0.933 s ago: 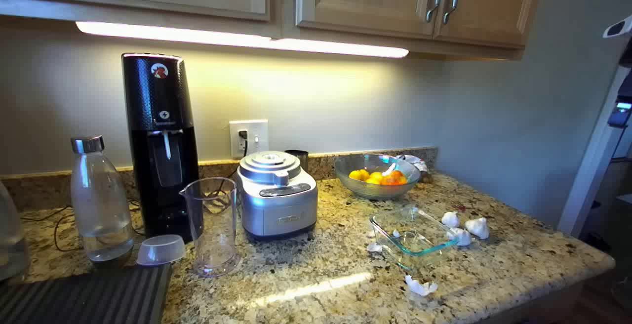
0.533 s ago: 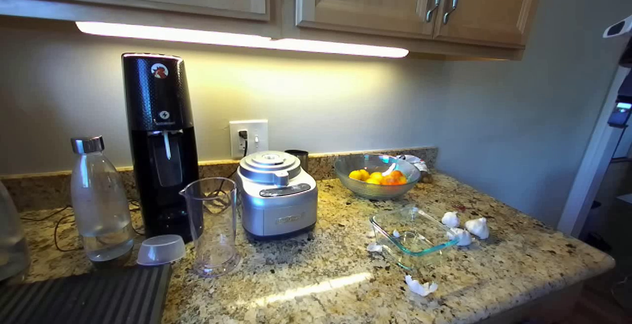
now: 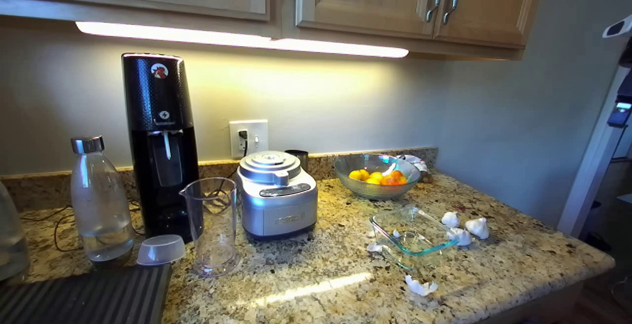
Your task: Pick up the three cloves of garlic from the countertop and put them in the bowl.
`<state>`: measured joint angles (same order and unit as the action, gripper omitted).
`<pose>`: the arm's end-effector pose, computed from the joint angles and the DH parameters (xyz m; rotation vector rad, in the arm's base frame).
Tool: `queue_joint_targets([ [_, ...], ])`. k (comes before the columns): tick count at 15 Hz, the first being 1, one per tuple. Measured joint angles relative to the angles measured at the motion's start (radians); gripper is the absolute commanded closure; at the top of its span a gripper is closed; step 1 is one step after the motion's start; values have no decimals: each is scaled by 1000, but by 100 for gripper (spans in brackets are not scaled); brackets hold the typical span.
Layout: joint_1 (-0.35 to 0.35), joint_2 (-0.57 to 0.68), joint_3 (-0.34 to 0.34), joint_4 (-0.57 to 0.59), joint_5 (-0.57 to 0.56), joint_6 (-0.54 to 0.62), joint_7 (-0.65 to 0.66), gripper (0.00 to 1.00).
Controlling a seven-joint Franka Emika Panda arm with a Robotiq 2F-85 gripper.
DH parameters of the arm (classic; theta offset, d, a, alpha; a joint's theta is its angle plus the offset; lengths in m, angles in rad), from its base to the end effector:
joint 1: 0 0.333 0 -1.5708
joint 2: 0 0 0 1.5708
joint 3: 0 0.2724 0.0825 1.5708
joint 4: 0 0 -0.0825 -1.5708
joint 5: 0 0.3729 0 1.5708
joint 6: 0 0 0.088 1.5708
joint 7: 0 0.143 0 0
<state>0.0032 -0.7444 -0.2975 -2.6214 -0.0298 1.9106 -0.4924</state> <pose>0.3388 -0.0936 0.4056 -2.9532 -0.4199 -0.1065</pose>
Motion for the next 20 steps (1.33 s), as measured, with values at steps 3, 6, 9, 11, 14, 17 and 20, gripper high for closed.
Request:
queue_joint_targets([
  [3, 2, 6, 26, 0, 2, 2, 0, 0],
  [6, 20, 41, 59, -1, 5, 40, 0, 0],
  [9, 39, 115, 92, -23, 5, 191, 1, 0],
  [11, 42, 172, 120, -49, 5, 324, 5, 0],
  [14, 43, 267, 164, -84, 2, 509, 16, 0],
  [17, 43, 363, 204, -103, -14, 646, 42, 0],
  [20, 43, 437, 228, -101, -42, 689, 59, 0],
])
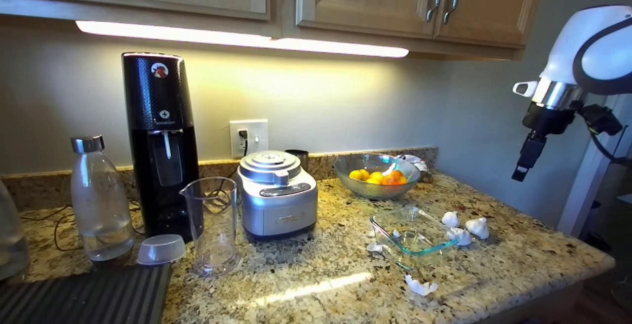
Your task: Pick up the three cloves of garlic from the countertop and put them in the bowl.
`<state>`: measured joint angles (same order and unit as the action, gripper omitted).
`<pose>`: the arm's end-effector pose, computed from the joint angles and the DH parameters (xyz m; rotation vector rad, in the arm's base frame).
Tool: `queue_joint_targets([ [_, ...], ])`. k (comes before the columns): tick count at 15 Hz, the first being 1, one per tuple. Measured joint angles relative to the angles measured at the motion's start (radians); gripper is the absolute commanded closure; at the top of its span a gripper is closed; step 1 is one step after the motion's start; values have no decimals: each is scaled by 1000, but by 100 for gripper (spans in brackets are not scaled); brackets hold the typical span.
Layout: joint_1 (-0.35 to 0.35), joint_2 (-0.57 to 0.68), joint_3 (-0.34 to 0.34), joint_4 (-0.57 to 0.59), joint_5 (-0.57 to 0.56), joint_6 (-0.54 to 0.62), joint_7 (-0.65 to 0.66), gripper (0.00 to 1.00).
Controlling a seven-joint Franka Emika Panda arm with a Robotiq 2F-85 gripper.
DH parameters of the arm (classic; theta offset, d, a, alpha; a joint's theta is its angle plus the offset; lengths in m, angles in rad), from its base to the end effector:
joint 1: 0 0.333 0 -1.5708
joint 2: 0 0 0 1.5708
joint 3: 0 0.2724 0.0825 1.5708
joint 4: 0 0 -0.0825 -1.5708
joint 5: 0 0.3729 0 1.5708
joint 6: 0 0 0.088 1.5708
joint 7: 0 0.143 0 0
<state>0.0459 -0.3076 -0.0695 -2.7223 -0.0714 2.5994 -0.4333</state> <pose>0.4183 -0.0071 0.2691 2.9837 0.7124 0.2691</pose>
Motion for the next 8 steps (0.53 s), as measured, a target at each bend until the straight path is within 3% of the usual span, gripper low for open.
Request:
queue_joint_targets([
  [8, -1, 12, 3, 4, -4, 2, 1, 0],
])
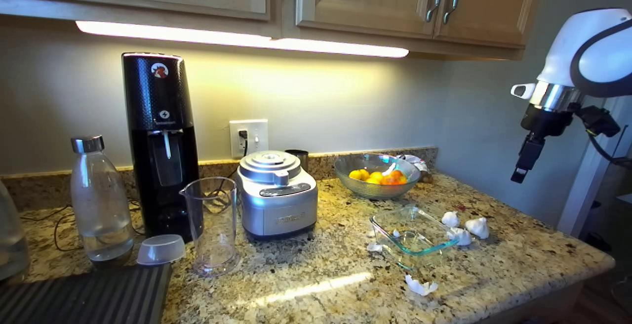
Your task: Pick up the three cloves of garlic from the countertop and put them in the bowl.
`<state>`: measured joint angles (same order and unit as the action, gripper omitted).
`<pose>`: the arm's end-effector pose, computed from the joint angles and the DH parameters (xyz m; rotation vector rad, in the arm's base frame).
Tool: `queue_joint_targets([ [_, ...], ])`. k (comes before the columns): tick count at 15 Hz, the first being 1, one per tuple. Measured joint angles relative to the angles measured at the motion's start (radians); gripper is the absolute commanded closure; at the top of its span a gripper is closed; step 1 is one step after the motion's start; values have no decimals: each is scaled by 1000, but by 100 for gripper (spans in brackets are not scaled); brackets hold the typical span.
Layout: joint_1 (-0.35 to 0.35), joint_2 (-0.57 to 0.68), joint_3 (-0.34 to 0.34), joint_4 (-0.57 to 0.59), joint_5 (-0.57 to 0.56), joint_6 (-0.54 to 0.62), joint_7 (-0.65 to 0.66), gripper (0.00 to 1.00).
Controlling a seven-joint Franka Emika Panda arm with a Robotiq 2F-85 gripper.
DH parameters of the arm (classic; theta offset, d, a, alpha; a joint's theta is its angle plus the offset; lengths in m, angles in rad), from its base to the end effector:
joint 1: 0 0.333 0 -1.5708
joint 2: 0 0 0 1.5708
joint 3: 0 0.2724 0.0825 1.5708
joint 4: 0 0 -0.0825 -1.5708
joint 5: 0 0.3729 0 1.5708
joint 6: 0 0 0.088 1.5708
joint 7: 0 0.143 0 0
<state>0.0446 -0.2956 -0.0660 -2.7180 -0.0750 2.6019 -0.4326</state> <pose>0.4193 -0.0063 0.2662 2.9807 0.7187 0.2601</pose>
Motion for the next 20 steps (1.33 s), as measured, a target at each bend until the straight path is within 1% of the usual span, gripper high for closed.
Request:
queue_joint_targets([
  [5, 4, 26, 0, 1, 3, 0, -1, 0],
  [10, 4, 104, 1, 21, 3, 15, -3, 0],
  [15, 4, 237, 9, 58, 5, 91, -18, 0],
  [20, -1, 392, 31, 105, 5, 225, -26, 0],
])
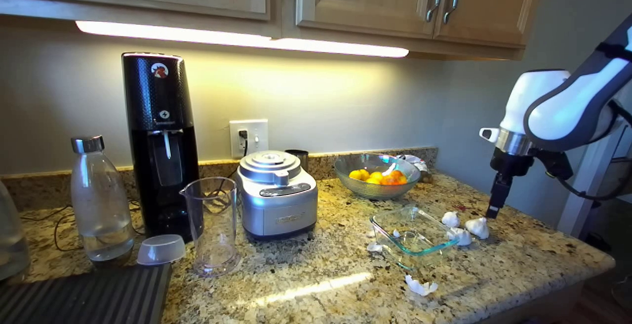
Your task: Pick up the three cloves of garlic from the countertop and put them in the bowl.
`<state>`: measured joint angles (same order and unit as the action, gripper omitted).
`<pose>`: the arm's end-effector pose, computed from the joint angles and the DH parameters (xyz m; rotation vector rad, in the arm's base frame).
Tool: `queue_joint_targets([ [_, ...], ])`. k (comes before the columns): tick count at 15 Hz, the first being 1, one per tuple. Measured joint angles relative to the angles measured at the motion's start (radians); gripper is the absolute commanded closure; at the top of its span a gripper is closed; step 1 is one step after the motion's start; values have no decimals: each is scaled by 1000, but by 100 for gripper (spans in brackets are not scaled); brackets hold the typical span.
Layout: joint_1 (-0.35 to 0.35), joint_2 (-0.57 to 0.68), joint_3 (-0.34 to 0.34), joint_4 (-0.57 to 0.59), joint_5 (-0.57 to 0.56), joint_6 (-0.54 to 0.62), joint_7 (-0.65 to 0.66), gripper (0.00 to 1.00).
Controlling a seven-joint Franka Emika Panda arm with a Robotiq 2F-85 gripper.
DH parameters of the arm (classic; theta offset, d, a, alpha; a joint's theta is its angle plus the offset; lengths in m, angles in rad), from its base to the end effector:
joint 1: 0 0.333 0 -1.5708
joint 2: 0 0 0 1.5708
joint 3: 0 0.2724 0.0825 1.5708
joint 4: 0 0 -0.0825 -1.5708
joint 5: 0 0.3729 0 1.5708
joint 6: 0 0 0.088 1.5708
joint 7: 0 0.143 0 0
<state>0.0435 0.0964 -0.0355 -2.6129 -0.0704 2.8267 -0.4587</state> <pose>0.4435 0.0058 0.1604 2.9739 0.8114 0.1664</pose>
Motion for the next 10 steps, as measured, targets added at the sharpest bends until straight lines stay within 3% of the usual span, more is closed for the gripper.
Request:
queue_joint_targets([
  [5, -23, 130, 32, 51, -23, 104, -1, 0],
  [10, -48, 222, 33, 106, -82, 132, -1, 0],
])
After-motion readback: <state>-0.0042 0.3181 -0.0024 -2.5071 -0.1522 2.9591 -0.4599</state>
